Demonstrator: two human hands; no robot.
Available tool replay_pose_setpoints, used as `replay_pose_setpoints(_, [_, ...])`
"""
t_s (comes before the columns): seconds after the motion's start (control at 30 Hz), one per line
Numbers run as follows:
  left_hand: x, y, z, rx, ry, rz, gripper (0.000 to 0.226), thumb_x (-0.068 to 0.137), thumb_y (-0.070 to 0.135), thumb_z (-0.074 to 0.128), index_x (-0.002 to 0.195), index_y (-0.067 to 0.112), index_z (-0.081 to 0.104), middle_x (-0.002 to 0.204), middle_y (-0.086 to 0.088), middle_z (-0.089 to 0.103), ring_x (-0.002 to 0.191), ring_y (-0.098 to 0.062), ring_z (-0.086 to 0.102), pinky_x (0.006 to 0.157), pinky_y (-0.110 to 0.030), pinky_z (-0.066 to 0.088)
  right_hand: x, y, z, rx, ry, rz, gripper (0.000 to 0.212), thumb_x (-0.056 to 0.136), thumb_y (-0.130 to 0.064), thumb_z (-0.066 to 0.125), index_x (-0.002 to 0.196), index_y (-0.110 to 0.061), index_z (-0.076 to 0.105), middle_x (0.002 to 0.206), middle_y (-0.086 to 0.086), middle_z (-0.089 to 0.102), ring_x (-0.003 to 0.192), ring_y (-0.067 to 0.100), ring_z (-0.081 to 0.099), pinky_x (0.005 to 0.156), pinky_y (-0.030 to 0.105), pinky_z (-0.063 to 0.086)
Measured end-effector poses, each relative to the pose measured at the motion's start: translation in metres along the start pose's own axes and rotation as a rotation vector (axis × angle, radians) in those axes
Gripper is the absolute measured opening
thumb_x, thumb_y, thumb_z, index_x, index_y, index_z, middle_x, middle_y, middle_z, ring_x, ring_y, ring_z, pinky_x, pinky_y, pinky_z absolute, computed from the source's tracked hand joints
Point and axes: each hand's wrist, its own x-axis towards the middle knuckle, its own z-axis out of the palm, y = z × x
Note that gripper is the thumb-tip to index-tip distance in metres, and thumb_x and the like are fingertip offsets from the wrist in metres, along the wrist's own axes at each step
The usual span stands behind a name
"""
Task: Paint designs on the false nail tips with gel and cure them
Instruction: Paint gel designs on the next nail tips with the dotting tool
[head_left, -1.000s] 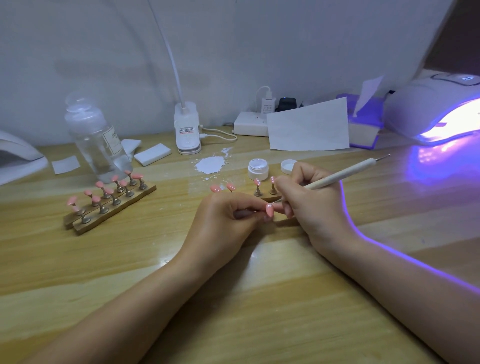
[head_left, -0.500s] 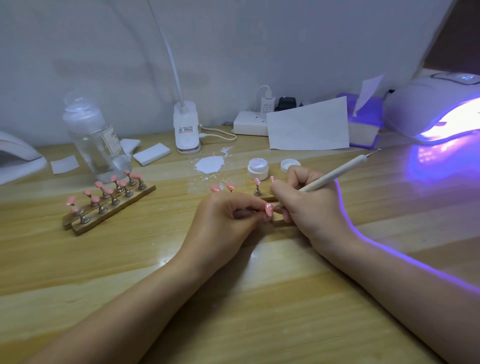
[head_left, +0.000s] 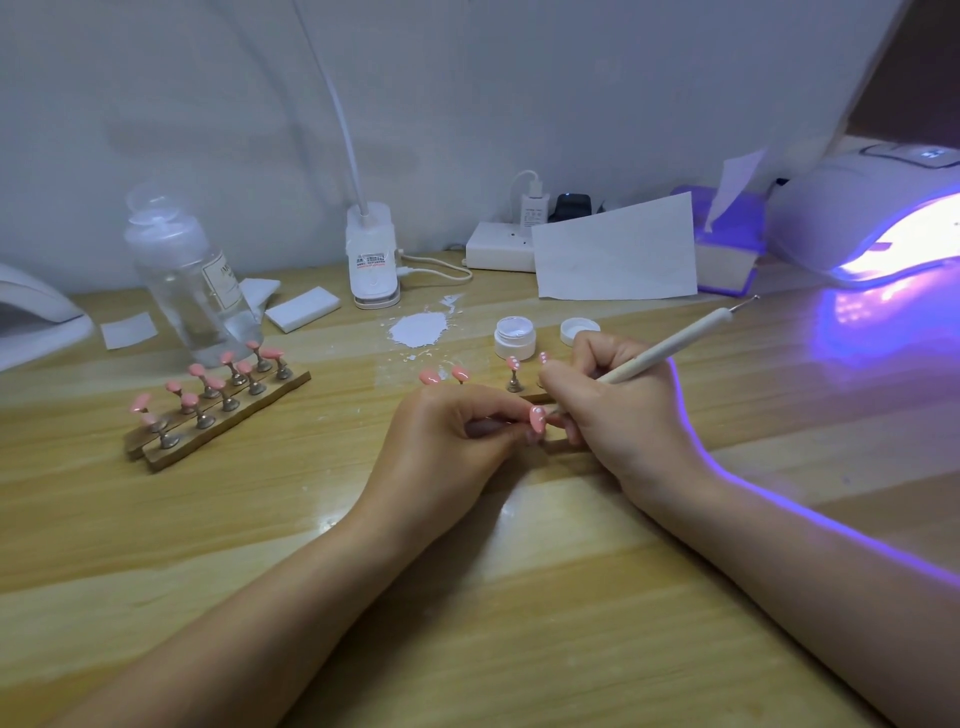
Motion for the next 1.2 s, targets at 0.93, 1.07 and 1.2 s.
replay_pose_setpoints(0.93, [-0.0004,0.0007,-0.0002,0.016,0.014,-0.015,0.014,0.074,-0.002,0.07,0.08,0.01,0.075,0.075,0.009,0.071,0.071,0.01,0.061,0.068,-0.002,0.039,0.0003,-0.0007,0.0009,0.014,-0.003,0.017,0.045,0.08,0.01,0.054,0.048,-0.01,0.029,0.031,-0.009,0.032,0.024,0.0,0.041,0.033,0.006,0.027])
replay_pose_setpoints(1.07, [-0.0001,0.0006,-0.0001,-0.001,0.01,-0.03,0.013,0.074,-0.001,0.07,0.081,0.009,0.075,0.076,0.007,0.072,0.071,0.008,0.062,0.071,-0.006,0.045,0.0004,-0.0004,0.0009,0.009,-0.001,0.015,0.045,0.079,0.01,0.054,0.048,-0.011,0.029,0.03,-0.009,0.032,0.024,0.001,0.041,0.033,0.007,0.028])
replay_pose_setpoints(1.2, [-0.0002,0.0002,0.0002,-0.015,0.011,-0.045,0.012,0.075,0.0,0.07,0.081,0.009,0.075,0.077,0.007,0.072,0.071,0.008,0.063,0.072,-0.009,0.047,0.0006,-0.0004,0.0009,0.009,0.001,0.018,0.044,0.079,0.009,0.055,0.048,-0.01,0.03,0.031,-0.008,0.033,0.024,0.001,0.041,0.033,0.006,0.029])
